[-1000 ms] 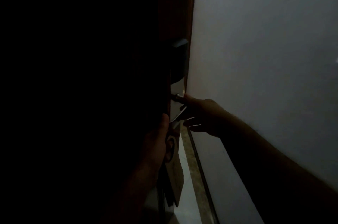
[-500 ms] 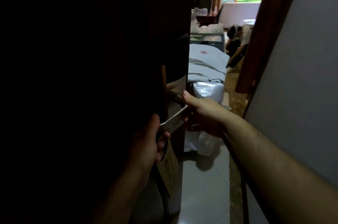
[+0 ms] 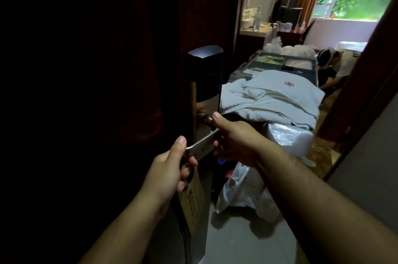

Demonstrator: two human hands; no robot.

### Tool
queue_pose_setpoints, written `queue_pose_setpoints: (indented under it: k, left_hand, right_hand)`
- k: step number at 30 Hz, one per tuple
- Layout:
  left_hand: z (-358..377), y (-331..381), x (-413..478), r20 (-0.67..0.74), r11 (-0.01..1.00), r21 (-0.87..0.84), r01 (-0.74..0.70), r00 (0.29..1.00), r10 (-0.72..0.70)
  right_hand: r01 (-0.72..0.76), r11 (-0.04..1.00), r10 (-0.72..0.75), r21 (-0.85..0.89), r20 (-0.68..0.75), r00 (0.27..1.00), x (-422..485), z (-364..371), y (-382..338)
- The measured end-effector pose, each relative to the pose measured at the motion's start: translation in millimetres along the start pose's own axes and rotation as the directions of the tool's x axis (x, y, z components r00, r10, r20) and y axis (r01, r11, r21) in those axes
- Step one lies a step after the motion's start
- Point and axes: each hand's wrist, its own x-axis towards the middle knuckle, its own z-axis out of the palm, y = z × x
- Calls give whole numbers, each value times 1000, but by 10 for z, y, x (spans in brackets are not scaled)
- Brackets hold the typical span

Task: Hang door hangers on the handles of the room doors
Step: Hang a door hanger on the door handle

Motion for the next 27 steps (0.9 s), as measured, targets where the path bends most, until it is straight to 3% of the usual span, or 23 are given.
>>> queue_pose_setpoints:
  k: [8, 13, 20, 27]
  left_hand:
    - [-80, 44, 401, -183, 995, -93, 33, 982, -50]
    - [-67, 64, 586, -343, 981, -194, 32, 934, -98]
    - [9, 86, 812, -534, 951, -309, 17, 824, -188]
    - [-18, 176, 953, -565, 938, -345, 38, 790, -240]
  right_hand:
    - [-37, 999, 27, 27, 311, 950, 753, 46, -30]
    - [14, 997, 21, -72, 467, 884, 1159, 105, -144]
    - [131, 980, -26, -147, 560, 828, 1495, 255, -247]
    - [120, 978, -1, -168, 576, 817, 1638, 339, -353]
